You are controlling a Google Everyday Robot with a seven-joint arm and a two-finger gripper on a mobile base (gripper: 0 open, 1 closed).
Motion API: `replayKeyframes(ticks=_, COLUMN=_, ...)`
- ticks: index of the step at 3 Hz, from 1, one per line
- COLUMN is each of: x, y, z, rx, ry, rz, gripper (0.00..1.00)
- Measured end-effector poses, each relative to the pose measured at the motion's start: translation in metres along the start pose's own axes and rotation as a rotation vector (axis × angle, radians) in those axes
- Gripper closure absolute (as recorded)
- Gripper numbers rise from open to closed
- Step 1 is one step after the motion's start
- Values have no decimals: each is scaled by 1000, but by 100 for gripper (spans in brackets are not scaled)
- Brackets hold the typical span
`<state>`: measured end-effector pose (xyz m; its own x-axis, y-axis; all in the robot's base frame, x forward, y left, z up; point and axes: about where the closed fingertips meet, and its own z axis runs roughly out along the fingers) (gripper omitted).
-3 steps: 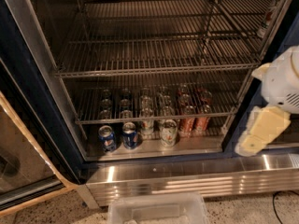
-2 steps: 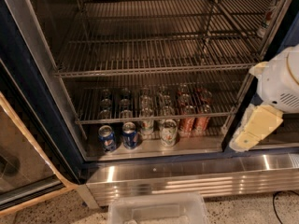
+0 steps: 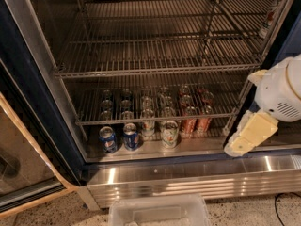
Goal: Pick 7up can from bottom shelf of fridge
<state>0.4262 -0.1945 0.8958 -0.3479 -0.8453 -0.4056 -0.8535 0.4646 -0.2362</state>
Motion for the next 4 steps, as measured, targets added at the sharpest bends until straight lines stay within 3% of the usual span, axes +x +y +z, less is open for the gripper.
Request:
replayKeyframes(ticks=2, x=28, y=38, z=50, rx=34, ry=-226, rz=197, gripper=0)
replayKeyframes(ticks=3, x=21, y=31, z=59, rx=89, ry=-362, rz=331, gripper=0)
replayKeyframes(ticks=4, x=21, y=31, z=60, rx=89, ry=-363, rz=331, gripper=0)
